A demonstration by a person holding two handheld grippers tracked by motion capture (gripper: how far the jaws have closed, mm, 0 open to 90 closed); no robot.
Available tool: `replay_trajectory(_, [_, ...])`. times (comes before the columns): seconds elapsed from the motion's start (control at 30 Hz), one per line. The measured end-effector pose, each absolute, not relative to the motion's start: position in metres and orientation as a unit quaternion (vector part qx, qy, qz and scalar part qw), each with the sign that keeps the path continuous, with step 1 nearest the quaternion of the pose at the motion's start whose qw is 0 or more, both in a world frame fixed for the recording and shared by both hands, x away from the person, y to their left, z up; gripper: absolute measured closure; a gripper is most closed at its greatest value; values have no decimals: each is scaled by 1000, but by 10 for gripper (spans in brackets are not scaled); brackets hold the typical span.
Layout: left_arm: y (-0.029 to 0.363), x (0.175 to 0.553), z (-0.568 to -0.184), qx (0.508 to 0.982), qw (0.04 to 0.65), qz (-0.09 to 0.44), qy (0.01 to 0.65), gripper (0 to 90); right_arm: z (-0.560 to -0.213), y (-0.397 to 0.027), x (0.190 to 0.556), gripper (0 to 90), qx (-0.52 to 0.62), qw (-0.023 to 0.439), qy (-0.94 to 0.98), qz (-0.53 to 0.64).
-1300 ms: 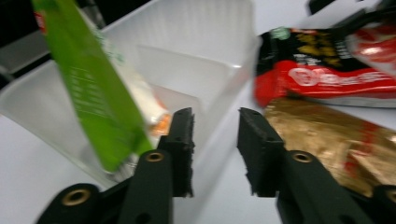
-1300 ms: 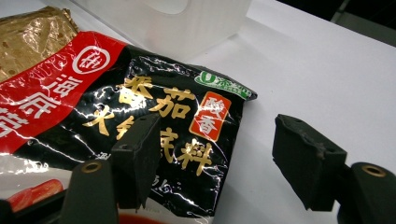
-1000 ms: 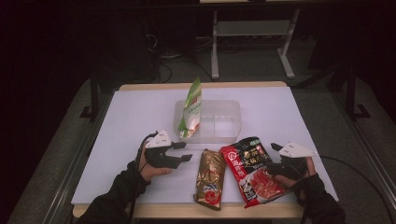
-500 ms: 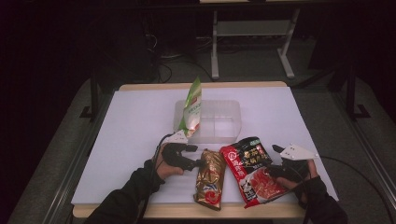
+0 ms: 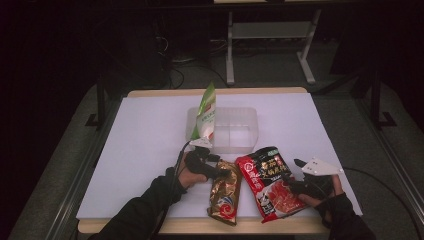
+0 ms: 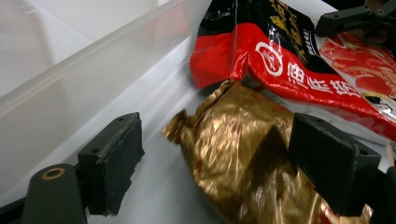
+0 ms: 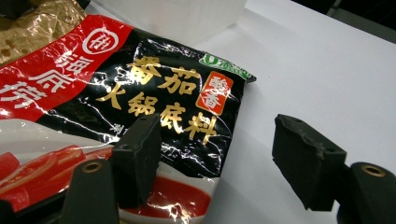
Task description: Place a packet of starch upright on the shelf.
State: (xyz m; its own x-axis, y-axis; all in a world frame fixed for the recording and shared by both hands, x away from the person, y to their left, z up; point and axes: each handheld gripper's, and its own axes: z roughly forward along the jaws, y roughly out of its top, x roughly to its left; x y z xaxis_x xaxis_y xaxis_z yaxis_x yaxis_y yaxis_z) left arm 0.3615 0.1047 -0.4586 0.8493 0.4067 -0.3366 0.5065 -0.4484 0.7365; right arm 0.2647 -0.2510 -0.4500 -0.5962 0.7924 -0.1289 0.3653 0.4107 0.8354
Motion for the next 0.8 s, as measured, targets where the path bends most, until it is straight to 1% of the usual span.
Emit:
replay_trajectory(0.07, [100, 361, -458, 849, 451, -64, 268, 242, -450, -251, 264, 320, 363, 265, 797, 403])
replay_trajectory(0.13, [95, 360, -459, 846, 460, -85, 257, 414, -450, -252, 264, 321, 363, 265, 797, 403])
replay_trajectory(0.17, [93, 360, -459, 846, 460, -85, 254, 445, -450, -252, 264, 321, 363, 265, 797, 403])
replay_trajectory(0.2, [92, 359, -458, 847, 462, -80, 252, 513, -450, -252, 264, 321, 363, 265, 797, 404])
replay_trajectory(0.27, [92, 359, -456, 843, 464, -71, 262, 613, -450, -252, 264, 321, 363, 264, 797, 404])
replay_trajectory(0.3, [94, 360, -456, 841, 467, -72, 264, 684, -450, -252, 264, 321, 362, 264, 797, 405])
replay_trajectory(0.33, [95, 359, -456, 841, 468, -69, 264, 715, -450, -252, 264, 321, 363, 263, 797, 405])
replay_trajectory(0.43, [96, 356, -451, 839, 474, -51, 264, 795, -450, -252, 265, 321, 363, 263, 796, 406])
replay_trajectory(0.5, [99, 353, -446, 835, 481, -37, 266, 827, -450, -252, 265, 321, 362, 264, 796, 406])
replay_trajectory(0.63, [109, 351, -436, 819, 501, -22, 279, 855, -449, -252, 266, 321, 361, 264, 796, 409])
replay_trajectory(0.8, [125, 348, -420, 797, 532, -7, 287, 865, -449, -250, 268, 321, 360, 262, 796, 410])
